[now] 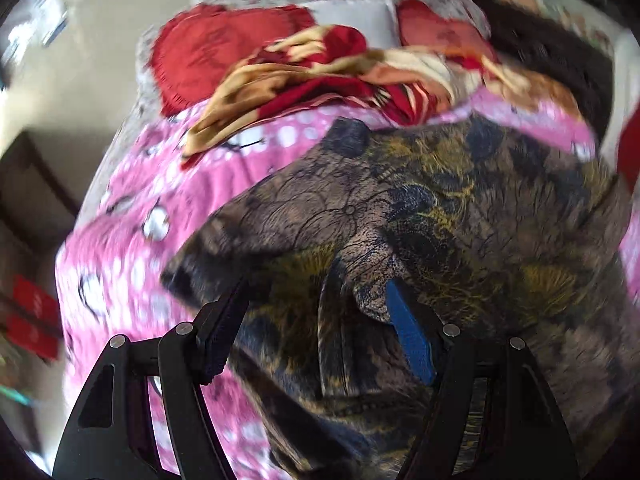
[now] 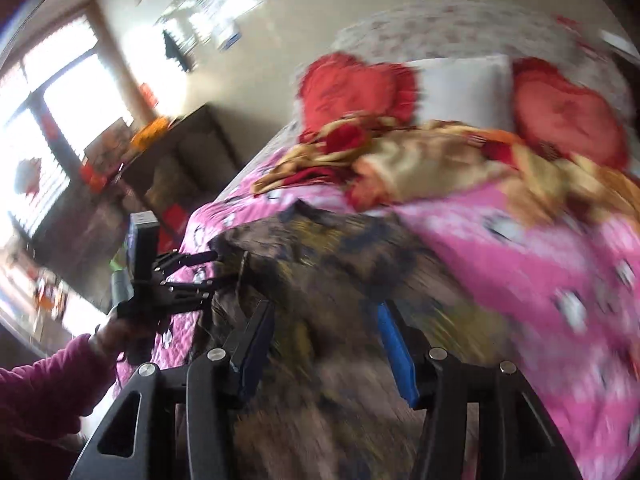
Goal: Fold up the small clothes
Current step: 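Fold the held shirt edge over the shirt body with the right gripper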
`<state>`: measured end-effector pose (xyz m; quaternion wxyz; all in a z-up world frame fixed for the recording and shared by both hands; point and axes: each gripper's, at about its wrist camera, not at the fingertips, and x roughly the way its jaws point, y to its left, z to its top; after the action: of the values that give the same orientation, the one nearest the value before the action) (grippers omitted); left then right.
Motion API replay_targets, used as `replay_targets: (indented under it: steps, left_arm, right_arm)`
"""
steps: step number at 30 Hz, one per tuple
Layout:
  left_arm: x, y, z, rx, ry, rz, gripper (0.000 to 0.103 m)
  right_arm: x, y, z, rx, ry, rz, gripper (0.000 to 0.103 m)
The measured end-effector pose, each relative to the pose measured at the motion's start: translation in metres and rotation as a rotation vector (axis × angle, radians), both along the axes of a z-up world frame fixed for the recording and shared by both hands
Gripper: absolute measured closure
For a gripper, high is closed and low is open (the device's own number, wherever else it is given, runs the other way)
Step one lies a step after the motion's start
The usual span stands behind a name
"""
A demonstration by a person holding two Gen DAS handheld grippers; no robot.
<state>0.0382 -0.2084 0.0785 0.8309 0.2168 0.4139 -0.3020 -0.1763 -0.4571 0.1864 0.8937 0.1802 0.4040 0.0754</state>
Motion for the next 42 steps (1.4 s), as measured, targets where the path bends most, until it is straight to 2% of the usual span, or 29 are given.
replay_targets:
  steps: [2,4,7,11,12,14,15,16,18,19,22,24,26,28,31,32,34,36,38,40,42]
  left_arm:
    - [0.004,-0.001,-0.005,0.011,0.039,-0.046,0.032]
    - [0.010,0.000,-0.011,0.004,0.097,-0.067,0.032]
    - [0.021,0.001,-0.019,-0.017,0.191,-0.087,0.032]
    - [0.026,-0.006,-0.025,-0.012,0.212,-0.092,0.033]
    - [0.023,-0.011,-0.025,0.005,0.194,-0.110,0.037]
    - [0.015,-0.016,-0.019,0.012,0.185,-0.139,0.075]
    - [0.013,-0.016,-0.014,0.003,0.176,-0.129,0.085]
    - [0.012,-0.014,-0.007,-0.014,0.161,-0.115,0.093]
    - [0.010,-0.002,0.020,-0.114,0.141,-0.089,0.093]
    - [0.010,0.005,0.031,-0.154,0.133,-0.070,0.099]
    - [0.013,0.036,0.073,-0.286,0.094,0.018,0.100]
    - [0.016,0.055,0.098,-0.341,0.076,0.073,0.100]
    - [0.012,0.067,0.115,-0.347,0.020,0.083,0.100]
    - [0.006,0.069,0.117,-0.298,-0.007,0.063,0.100]
    - [0.004,0.064,0.098,-0.240,0.043,0.068,0.097]
    - [0.007,0.061,0.083,-0.232,0.104,0.069,0.093]
    - [0.010,0.058,0.061,-0.245,0.174,0.077,0.087]
    - [0.012,0.047,0.033,-0.231,0.238,0.082,0.080]
    - [0.011,0.032,0.016,-0.173,0.249,0.064,0.080]
    - [0.014,0.020,0.004,-0.104,0.214,0.065,0.080]
    - [0.019,0.013,-0.004,-0.094,0.208,0.046,0.080]
  right_arm:
    - [-0.035,-0.026,0.003,0.033,0.016,-0.053,0.051]
    - [-0.059,-0.038,-0.008,0.030,0.035,-0.102,0.051]
    - [-0.081,-0.050,-0.017,0.070,0.039,-0.151,0.051]
    - [-0.087,-0.055,-0.029,0.104,0.040,-0.180,0.051]
    - [-0.085,-0.054,-0.033,0.099,0.039,-0.184,0.051]
    - [-0.085,-0.054,-0.035,0.098,0.033,-0.195,0.051]
    - [-0.084,-0.054,-0.038,0.096,0.033,-0.198,0.051]
    - [-0.084,-0.053,-0.039,0.088,0.037,-0.205,0.051]
    - [-0.082,-0.051,-0.041,0.063,0.045,-0.212,0.051]
    - [-0.082,-0.050,-0.042,0.042,0.048,-0.217,0.051]
    - [-0.082,-0.051,-0.046,0.020,0.062,-0.239,0.051]
    - [-0.081,-0.050,-0.048,-0.007,0.061,-0.258,0.051]
    - [-0.079,-0.047,-0.049,-0.050,0.058,-0.256,0.051]
    - [-0.076,-0.042,-0.052,-0.104,0.072,-0.242,0.051]
    - [-0.074,-0.035,-0.062,-0.200,0.138,-0.242,0.051]
    - [-0.074,-0.037,-0.065,-0.166,0.147,-0.235,0.051]
    - [-0.077,-0.043,-0.070,-0.049,0.137,-0.249,0.051]
    - [-0.078,-0.047,-0.073,0.014,0.133,-0.273,0.051]
    - [-0.077,-0.045,-0.073,0.025,0.123,-0.276,0.051]
    - [-0.076,-0.043,-0.073,0.030,0.118,-0.270,0.051]
    - [-0.075,-0.042,-0.072,0.036,0.116,-0.270,0.051]
